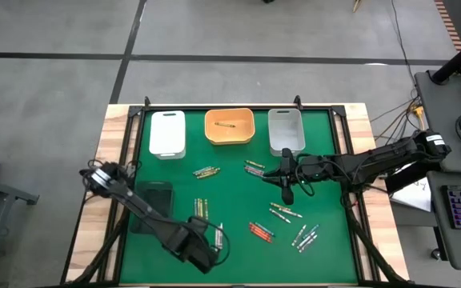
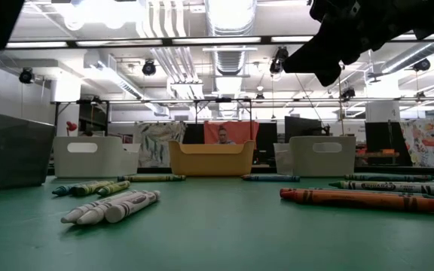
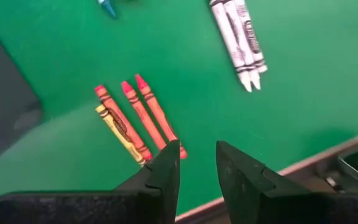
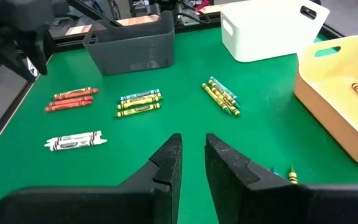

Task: Sort crayons
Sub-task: Put the orange crayon into the black bin

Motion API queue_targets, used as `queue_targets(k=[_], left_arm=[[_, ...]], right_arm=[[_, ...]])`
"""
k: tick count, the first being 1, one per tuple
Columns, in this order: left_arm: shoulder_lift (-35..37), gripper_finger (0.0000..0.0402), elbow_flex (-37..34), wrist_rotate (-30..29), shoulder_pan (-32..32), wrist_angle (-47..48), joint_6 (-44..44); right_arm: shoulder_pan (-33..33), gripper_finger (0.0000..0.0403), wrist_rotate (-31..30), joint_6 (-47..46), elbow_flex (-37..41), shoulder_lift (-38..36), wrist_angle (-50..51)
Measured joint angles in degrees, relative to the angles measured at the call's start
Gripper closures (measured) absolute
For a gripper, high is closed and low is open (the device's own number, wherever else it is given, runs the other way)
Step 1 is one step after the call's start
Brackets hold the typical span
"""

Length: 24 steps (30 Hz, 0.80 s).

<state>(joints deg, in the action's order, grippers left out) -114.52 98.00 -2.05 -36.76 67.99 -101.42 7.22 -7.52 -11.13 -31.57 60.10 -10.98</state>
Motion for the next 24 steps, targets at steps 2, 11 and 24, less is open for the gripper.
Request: queue_targets(k=[2,11,24], left_arm=[[-2.0,0.0316,0.9,0.0,-0.4,0.1,-0.3],[-7.7,0.0316,0.9,-1.8,-0.8,1.0,-1.8],[-11.1,0.0316,0.8,-3.0,-1.5,3.2,-3.3]], right_arm=[[0.0,0.0344,0.0,0.6,0.0,0.0,0.0],[0.0,0.0344,0.5,1.4,0.0,0.0,0.1],[0.0,0.0344,0.6,1.2,0.0,0.0,2.1]])
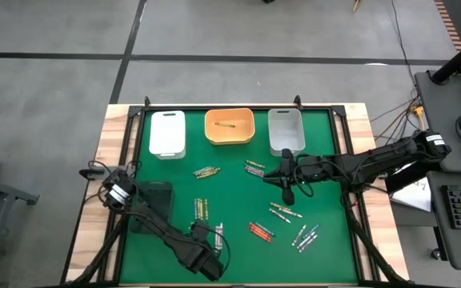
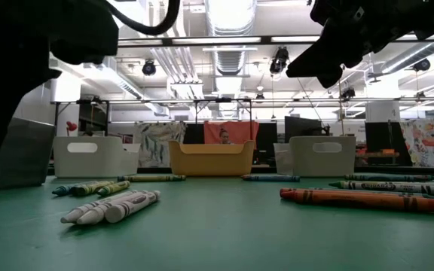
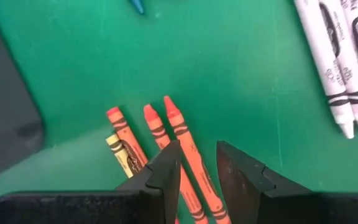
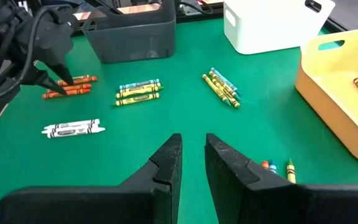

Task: Sort crayons
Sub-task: Put the orange crayon into the black bin

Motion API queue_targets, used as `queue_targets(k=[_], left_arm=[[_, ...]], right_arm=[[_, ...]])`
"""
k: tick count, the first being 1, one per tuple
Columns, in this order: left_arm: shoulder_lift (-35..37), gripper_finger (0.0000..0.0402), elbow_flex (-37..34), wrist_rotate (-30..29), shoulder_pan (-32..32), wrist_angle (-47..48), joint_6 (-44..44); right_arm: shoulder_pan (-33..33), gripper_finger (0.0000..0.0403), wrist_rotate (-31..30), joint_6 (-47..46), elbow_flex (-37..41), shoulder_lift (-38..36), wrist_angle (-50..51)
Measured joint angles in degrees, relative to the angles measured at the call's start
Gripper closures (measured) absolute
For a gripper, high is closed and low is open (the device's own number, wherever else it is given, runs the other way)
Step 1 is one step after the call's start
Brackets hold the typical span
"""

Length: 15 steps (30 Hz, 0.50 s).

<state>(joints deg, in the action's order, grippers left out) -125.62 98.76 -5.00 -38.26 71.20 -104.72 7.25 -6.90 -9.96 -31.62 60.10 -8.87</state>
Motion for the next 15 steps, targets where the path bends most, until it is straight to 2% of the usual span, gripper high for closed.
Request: queue_targets(k=[15], left_arm=[[0.0,0.0316,-2.5,-2.0,-1.5,-1.8,-4.0]], right_arm=[[0.0,0.0344,0.0,0.4,0.0,0.0,0.1]])
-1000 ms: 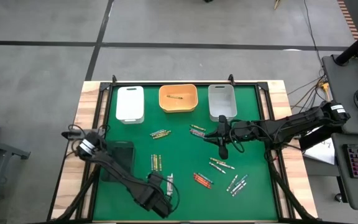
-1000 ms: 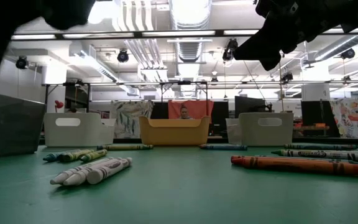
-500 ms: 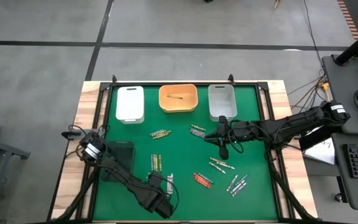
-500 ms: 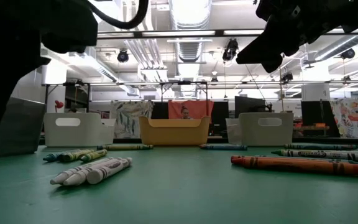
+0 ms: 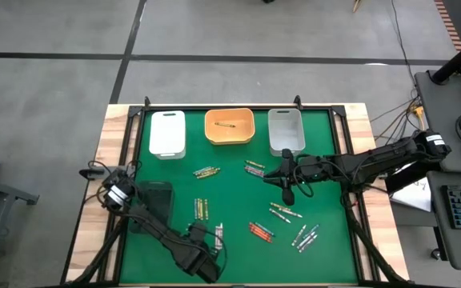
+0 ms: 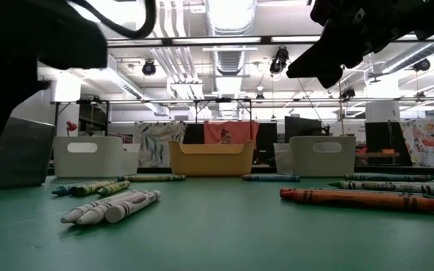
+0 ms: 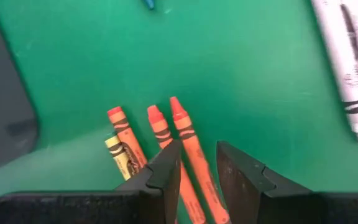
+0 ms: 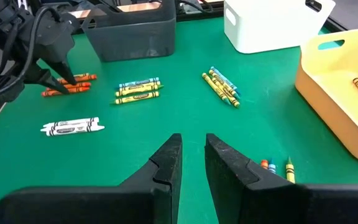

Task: Sort crayons
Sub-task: Put the orange crayon into the black bin

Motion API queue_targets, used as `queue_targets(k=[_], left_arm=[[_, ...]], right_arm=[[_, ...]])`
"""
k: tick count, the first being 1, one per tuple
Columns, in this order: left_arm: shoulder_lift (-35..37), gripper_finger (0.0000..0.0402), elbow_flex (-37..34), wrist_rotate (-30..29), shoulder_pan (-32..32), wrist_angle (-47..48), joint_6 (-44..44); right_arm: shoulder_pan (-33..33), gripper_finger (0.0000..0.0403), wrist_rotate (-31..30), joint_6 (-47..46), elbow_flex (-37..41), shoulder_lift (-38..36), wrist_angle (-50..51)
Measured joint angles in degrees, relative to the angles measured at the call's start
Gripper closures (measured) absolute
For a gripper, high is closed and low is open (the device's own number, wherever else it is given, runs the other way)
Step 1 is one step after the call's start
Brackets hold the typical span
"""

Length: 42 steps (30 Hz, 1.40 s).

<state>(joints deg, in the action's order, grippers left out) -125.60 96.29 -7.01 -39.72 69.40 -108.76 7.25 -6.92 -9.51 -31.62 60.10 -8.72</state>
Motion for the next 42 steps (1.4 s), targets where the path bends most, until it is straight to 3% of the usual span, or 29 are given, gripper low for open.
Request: queue_targets(k=[24,28,34,42], left_arm=[[-1.9,0.0317,-0.3,-1.9,-0.3,-3.4,0.0],[-1.9,0.0333,-0.3,-1.9,-0.3,-3.8,0.0],[-2.0,0.0391,-0.3,-1.9,-0.3,-4.4,0.0],[-1.7,0.0399,4.4,-1.2,-0.4,-3.7,2.8]], right_arm=[[0.0,0.0344,0.0,0.1,0.0,0.0,1.2],[0.0,0.0344,0.0,0.1,0.0,0.0,1.2],[0.0,0.0344,0.0,0.1,0.0,0.0,1.2],[0.0,0.0344,0.0,0.4,0.0,0.0,1.2]])
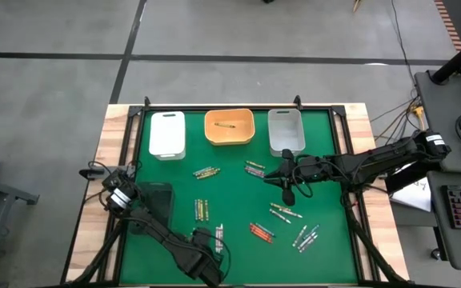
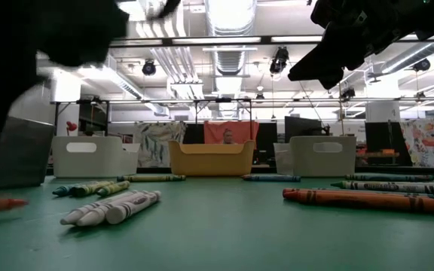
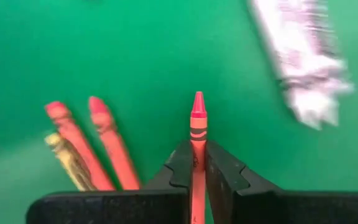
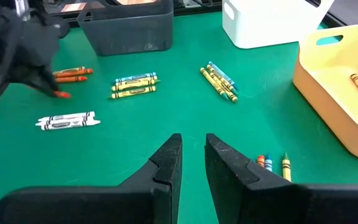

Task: Sort crayons
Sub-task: Put the orange crayon into the black bin

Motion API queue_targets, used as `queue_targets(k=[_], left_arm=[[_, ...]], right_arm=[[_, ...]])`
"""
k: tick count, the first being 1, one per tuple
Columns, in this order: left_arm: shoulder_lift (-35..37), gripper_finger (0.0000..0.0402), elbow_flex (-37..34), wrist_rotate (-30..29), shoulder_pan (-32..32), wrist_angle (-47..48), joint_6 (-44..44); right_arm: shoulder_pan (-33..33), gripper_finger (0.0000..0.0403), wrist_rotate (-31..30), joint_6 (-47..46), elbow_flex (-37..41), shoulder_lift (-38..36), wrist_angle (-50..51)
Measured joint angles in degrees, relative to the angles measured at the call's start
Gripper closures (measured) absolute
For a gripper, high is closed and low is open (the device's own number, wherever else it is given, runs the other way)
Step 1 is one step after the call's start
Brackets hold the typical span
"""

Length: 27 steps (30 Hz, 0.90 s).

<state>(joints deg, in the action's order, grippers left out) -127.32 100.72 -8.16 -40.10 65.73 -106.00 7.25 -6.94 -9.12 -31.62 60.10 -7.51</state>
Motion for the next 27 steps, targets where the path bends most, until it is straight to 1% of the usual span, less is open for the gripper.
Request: queue_targets(k=[4,10,11,13,15,21,27], left_arm=[[2.5,0.0400,4.6,-2.8,-0.1,5.3,2.3],[5.2,0.0401,10.6,-4.9,-0.2,24.4,3.5],[6.3,0.0401,10.4,-5.7,-0.2,24.3,4.3],[9.4,0.0401,7.4,-8.2,-0.3,22.9,5.7],[11.8,0.0401,5.0,-8.9,-0.2,23.7,5.4],[23.1,0.0401,-6.8,-9.0,-0.2,24.2,2.9],[35.1,0.0401,-20.6,-6.9,-0.2,24.2,-0.3]], right_arm=[[0.0,0.0344,0.0,0.0,0.0,0.0,0.0],[0.0,0.0344,0.0,0.1,0.0,0.0,-0.2],[0.0,0.0344,0.0,0.1,0.0,0.0,-0.3],[0.0,0.0344,0.0,0.1,0.0,0.0,-0.5],[0.0,0.0344,0.0,0.0,0.0,0.0,-0.8],[0.0,0.0344,0.0,-0.8,-0.5,0.0,0.0],[0.0,0.0344,0.0,-2.6,-2.1,0.0,0.0]])
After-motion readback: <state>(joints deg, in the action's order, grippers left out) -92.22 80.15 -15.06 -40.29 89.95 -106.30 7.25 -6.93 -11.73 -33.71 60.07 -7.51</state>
